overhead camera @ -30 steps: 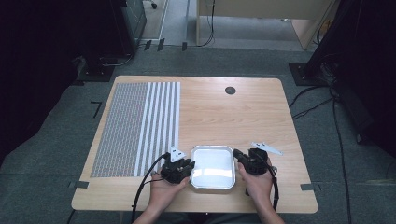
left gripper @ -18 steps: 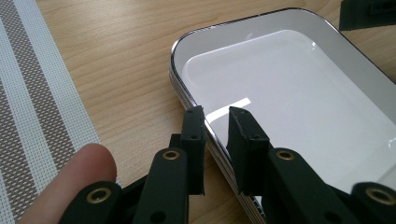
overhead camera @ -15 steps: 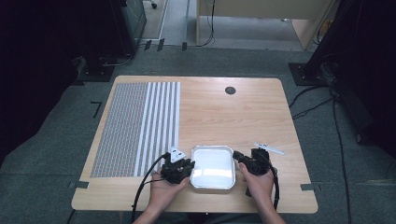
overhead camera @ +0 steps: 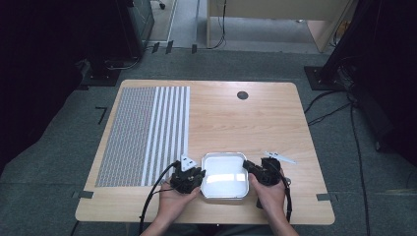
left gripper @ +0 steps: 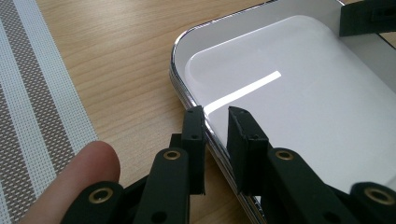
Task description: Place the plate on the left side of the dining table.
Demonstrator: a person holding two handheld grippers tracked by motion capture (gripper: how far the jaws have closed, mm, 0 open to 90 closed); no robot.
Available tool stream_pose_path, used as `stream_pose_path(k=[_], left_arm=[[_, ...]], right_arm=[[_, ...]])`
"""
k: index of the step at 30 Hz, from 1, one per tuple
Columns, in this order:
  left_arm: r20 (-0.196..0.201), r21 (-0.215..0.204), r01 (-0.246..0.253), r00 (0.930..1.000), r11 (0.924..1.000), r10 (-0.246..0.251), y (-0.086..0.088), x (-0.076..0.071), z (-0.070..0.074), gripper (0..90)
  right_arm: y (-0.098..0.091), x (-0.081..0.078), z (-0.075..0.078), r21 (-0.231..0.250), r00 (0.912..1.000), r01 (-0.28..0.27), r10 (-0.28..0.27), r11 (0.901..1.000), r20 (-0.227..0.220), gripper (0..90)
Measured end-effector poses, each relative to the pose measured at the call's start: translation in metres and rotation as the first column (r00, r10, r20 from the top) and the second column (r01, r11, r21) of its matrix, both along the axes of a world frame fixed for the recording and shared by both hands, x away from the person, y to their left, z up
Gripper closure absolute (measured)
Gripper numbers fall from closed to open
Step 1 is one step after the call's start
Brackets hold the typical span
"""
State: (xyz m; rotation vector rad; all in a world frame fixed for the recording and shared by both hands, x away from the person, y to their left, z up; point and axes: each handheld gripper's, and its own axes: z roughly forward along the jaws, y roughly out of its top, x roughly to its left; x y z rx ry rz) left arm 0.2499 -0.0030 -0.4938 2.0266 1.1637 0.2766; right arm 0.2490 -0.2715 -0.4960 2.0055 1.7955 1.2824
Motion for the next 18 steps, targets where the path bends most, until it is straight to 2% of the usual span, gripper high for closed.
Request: stream_pose_path(k=[1,2,4,9,14,18], left_arm=[[0.0,0.0,0.0,1.0,1.0,0.0,0.0,0.0,0.0,77.6],[-0.002,-0.002,-0.002,1.0,1.0,0.002,0.0,0.0004,-0.0004,77.4],[-0.004,-0.005,-0.003,1.0,1.0,0.003,0.0001,0.0008,-0.0007,76.7],[-0.012,-0.02,0.002,0.9999,0.9998,-0.002,0.0013,0.0024,-0.0004,73.0],[-0.016,-0.043,-0.004,0.9999,0.9991,0.003,0.0025,0.0025,0.0039,62.3],[-0.006,-0.049,-0.013,0.9999,0.9987,0.012,0.0031,0.0017,0.0066,60.5]], right_arm=[[0.0,0.0,0.0,0.0,1.0,0.0,0.0,1.0,0.0,84.6],[0.0044,-0.001,0.0008,-0.037,0.9998,0.017,-0.017,0.9991,0.012,85.5],[0.0067,-0.0019,0.0012,-0.054,0.9995,0.03,-0.029,0.9981,0.014,86.7],[0.0091,-0.0029,0.0011,-0.053,0.9979,0.065,-0.064,0.9965,0.012,88.8],[0.0075,-0.0038,0.0025,-0.032,0.9974,0.072,-0.072,0.9969,0.011,90.0],[0.0053,-0.0058,0.0059,-0.023,0.9966,0.079,-0.079,0.9966,0.024,90.0]])
